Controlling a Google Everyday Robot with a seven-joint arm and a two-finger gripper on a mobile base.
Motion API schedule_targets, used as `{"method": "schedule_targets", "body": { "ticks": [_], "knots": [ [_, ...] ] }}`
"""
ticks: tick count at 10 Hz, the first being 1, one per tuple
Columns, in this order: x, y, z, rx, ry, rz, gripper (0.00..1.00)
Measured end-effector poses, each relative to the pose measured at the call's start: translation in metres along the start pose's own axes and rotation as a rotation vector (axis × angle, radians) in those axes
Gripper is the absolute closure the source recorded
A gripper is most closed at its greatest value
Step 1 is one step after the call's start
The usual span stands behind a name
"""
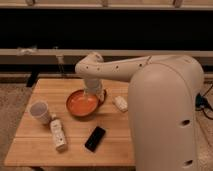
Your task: Drag the pepper across the table
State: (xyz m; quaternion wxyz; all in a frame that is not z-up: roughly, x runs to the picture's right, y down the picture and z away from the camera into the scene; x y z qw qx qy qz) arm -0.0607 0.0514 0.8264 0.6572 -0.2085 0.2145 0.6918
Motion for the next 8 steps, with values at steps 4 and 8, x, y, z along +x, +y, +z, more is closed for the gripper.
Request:
{"method": "schedule_targets", "body": {
  "ticks": [4, 8],
  "knots": [
    [-0.049, -0.021, 0.028, 0.011, -0.024, 0.029, 0.35],
    [-0.085, -0.047, 0.05, 0.033, -0.027, 0.088, 0.35]
  ]
}}
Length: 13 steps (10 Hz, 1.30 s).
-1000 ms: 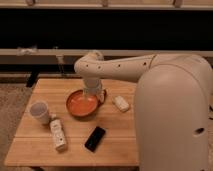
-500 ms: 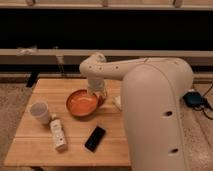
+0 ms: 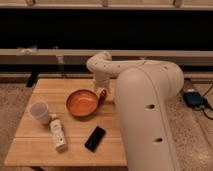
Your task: Drag the pepper across the table
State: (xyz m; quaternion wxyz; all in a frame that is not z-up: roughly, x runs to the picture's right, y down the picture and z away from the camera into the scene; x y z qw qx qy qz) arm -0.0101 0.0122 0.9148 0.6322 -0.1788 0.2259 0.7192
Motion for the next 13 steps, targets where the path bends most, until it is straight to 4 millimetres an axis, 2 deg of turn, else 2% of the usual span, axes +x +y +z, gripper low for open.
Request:
{"method": "schedule_targets", "body": {
  "ticks": [3, 10, 11, 13],
  "knots": [
    [-0.02, -0.009, 0.016, 0.007, -0.003, 0.029, 0.35],
    [-0.032, -0.007, 0.048, 0.002, -0.004, 0.047, 0.35],
    [-0.033, -0.007, 0.052, 0.005, -0.003, 0.05, 0.37],
    [-0.034, -0.006, 0.057, 0.011, 0.002, 0.052, 0.54]
  ]
}}
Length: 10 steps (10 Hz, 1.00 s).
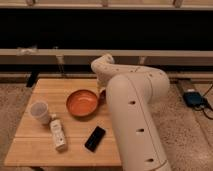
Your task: Drag the pepper across the table
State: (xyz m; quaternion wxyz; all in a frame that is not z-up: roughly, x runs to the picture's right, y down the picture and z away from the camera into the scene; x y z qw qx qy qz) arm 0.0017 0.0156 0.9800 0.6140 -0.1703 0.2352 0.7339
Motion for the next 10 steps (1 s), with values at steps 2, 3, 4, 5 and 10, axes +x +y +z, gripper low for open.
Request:
{"method": "schedule_targets", "body": {
  "ticks": [2, 3, 4, 5, 10],
  "knots": [
    [-0.001, -0.003, 0.001, 0.0, 0.005, 0.009, 0.73],
    [-0.003, -0.006, 0.001, -0.006, 0.009, 0.021, 0.87],
    [-0.004, -0.01, 0.001, -0.008, 0.009, 0.029, 0.94],
    [-0.006, -0.014, 0.002, -0.009, 0.009, 0.038, 0.99],
    [-0.019, -0.036, 0.003, -0.007, -0.016, 0.108, 1.0]
  ]
}}
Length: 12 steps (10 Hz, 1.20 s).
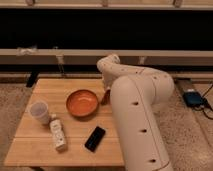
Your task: Drag the pepper across the table
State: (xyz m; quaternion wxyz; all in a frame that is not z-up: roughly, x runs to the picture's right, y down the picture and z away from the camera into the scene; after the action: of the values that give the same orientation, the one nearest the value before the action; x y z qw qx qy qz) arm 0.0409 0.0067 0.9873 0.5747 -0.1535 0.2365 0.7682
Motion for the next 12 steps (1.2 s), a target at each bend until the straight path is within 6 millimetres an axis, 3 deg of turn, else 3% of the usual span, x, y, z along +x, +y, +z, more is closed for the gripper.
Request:
{"method": "schedule_targets", "body": {
  "ticks": [12],
  "knots": [
    [-0.026, -0.074, 0.0, 0.048, -0.069, 0.174, 1.0]
  ]
}}
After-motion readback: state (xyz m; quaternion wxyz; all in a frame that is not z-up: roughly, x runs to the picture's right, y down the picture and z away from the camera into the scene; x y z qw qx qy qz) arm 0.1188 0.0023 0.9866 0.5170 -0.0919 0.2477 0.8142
